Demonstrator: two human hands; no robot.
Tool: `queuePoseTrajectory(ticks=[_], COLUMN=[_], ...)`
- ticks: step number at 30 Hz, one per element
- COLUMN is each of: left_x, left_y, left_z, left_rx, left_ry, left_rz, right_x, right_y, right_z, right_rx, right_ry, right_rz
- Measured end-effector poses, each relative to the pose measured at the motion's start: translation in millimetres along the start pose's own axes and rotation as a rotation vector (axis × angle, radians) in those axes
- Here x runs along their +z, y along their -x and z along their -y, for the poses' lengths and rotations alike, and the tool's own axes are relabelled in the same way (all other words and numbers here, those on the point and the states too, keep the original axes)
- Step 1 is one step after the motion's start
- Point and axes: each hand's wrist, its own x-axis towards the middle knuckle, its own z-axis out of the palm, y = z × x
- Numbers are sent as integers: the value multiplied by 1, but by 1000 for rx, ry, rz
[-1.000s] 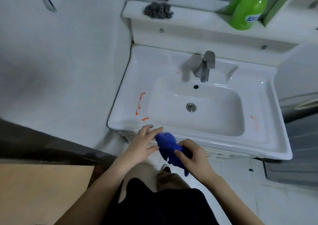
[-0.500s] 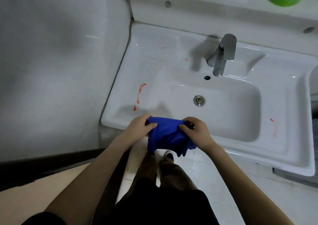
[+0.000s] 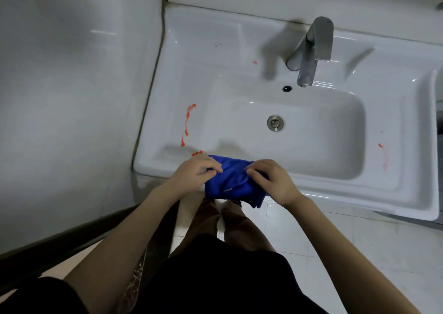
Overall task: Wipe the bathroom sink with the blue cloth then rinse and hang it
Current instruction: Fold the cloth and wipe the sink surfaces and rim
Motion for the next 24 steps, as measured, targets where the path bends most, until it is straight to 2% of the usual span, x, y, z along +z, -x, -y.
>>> queuePoseTrajectory(ticks=[3,5,8,10,12,15,18,21,24], left_x=[-1,-1,8,10,8,1,1,9,15], left_y=[20,28,30,28,25,27,42,56,56], left_z=[6,11,15,8,2,-5,-3,3,4], left_rx=[-34,50,137,86,54,77,72,67,68], left_ry=[-27,-131,-204,-107,-43,11,-21,-130,-190], left_rz=[150,191,76,5,-44,-91,-68,-9,-37], right_x=[7,15,20,17,11,2,9,27,34], right_y=[15,24,32,30,26,31,52,61,61], right_z=[2,-7,-14,-11,-5,6,1,-16,-19], right_rx=[-86,-171,-140,-29,18,-61,-188,-182,-176], right_ry=[124,230,135,32,-34,-57,63,219,282], right_rz=[45,40,-108,-216,-249,-268,-218,-89,-117])
